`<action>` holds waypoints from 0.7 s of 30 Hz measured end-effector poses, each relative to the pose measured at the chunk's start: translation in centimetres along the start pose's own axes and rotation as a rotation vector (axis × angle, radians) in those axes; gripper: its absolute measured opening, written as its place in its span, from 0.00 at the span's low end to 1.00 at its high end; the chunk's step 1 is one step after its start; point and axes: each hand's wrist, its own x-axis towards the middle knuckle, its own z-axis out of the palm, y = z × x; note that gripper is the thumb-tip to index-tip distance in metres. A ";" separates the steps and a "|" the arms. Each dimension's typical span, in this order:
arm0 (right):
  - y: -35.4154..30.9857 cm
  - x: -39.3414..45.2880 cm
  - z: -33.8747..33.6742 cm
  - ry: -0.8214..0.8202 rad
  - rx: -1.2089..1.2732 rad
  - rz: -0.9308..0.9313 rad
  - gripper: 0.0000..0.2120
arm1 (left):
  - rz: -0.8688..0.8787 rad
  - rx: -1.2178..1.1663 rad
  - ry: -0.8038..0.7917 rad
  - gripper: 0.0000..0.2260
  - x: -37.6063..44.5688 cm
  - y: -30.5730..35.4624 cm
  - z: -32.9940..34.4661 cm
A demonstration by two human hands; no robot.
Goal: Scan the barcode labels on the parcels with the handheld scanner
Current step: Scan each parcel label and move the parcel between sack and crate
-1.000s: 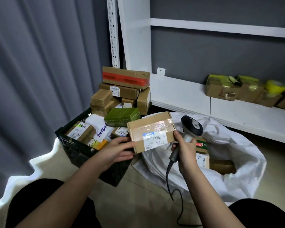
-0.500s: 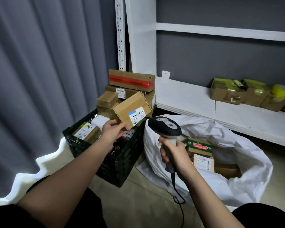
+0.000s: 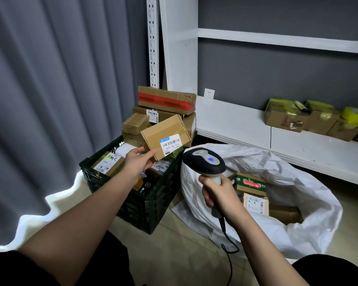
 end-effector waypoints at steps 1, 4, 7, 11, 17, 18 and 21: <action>0.0 0.0 0.0 0.002 -0.005 0.000 0.13 | 0.002 0.008 0.002 0.23 0.2 0.0 -0.1; -0.2 0.0 -0.1 0.006 0.000 -0.005 0.12 | -0.001 0.031 0.002 0.24 0.4 -0.1 -0.1; -0.1 0.1 0.0 0.008 -0.003 -0.011 0.10 | -0.009 0.037 -0.002 0.24 0.6 -0.2 -0.1; 0.2 0.5 -0.1 0.051 0.081 -0.018 0.07 | -0.032 0.073 -0.032 0.24 0.3 -0.2 0.4; 1.1 1.9 -3.9 0.218 0.281 -0.042 0.04 | -0.094 0.251 -0.202 0.22 -0.7 -0.8 4.4; 1.3 2.1 -5.0 0.245 0.303 -0.041 0.04 | -0.090 0.298 -0.236 0.20 -0.9 -1.1 5.5; 2.0 2.7 -9.3 0.338 0.345 -0.037 0.06 | -0.057 0.420 -0.343 0.11 -1.7 -2.4 10.1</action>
